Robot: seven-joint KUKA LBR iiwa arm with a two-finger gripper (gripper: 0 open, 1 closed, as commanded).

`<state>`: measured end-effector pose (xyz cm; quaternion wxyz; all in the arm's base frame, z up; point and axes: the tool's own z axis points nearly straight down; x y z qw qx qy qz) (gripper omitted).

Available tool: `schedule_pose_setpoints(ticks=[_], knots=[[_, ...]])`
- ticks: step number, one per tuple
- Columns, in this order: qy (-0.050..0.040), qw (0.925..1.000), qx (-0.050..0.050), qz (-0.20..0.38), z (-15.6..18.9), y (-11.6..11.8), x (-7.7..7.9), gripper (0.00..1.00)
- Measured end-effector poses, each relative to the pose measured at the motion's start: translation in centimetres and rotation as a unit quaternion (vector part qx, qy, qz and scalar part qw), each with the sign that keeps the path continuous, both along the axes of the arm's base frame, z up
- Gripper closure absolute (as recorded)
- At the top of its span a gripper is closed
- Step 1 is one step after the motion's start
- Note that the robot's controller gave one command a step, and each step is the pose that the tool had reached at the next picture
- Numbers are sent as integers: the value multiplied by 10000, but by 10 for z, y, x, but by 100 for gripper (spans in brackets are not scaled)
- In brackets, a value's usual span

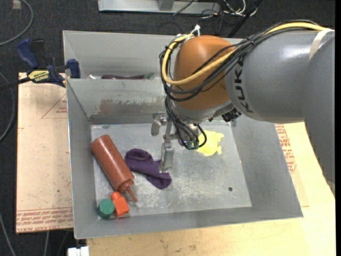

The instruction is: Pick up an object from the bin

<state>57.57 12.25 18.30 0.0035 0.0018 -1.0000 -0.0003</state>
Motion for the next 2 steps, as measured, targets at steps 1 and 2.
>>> schedule_pose_setpoints(ticks=[1, 2], knots=[[-40, 10000, 5, -14, 5, -1, 2, 0], [-43, 9990, 7, -455, -42, 3, -5, 0]])
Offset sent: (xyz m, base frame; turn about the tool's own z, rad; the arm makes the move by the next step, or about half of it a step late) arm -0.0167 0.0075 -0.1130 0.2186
